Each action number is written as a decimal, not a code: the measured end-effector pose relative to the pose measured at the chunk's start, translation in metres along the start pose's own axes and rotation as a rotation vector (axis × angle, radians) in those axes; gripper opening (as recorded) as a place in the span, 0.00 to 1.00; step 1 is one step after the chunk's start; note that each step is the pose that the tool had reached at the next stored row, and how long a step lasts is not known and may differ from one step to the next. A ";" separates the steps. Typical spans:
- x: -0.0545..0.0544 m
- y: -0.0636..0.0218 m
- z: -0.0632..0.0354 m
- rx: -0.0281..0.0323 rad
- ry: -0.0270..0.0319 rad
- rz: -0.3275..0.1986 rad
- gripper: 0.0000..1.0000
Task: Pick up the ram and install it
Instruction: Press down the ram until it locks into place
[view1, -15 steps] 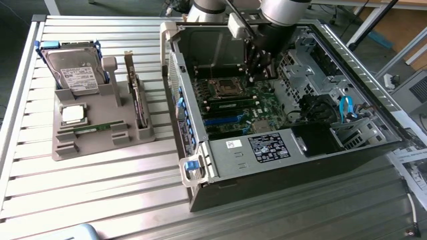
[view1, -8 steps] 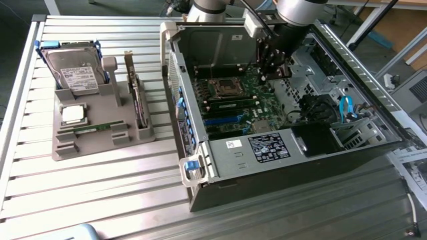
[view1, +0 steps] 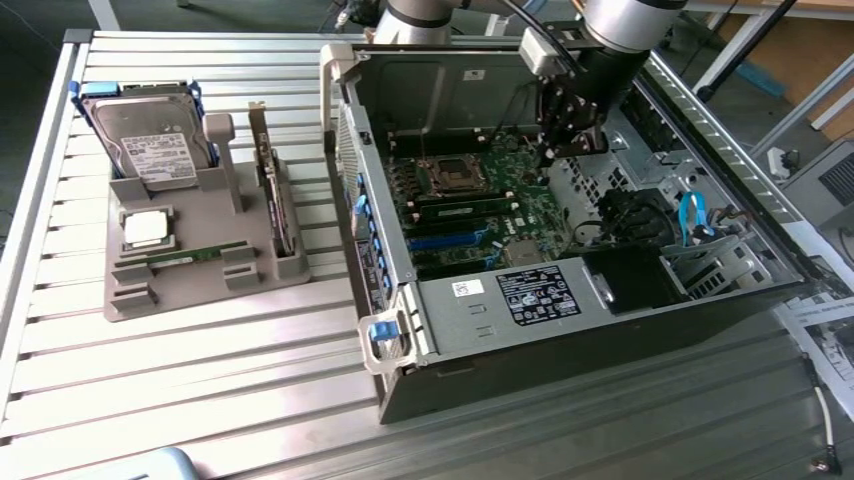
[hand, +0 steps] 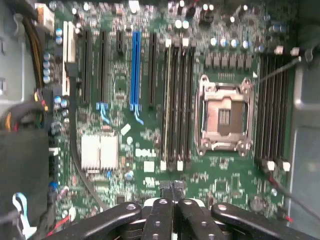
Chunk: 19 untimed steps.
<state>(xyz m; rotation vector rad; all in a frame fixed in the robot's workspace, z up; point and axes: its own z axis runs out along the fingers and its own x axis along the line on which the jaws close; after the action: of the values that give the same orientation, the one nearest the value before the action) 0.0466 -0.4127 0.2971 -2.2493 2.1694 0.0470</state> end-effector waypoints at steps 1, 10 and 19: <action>0.000 0.0000 0.0000 0.0000 0.0000 0.000 0.11; 0.000 0.0005 0.0041 0.0000 0.0012 0.000 0.11; -0.003 0.0211 0.0243 0.0000 0.0011 0.000 0.11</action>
<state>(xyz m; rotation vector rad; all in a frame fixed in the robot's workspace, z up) 0.0251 -0.4098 0.2730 -2.2498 2.1701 0.0458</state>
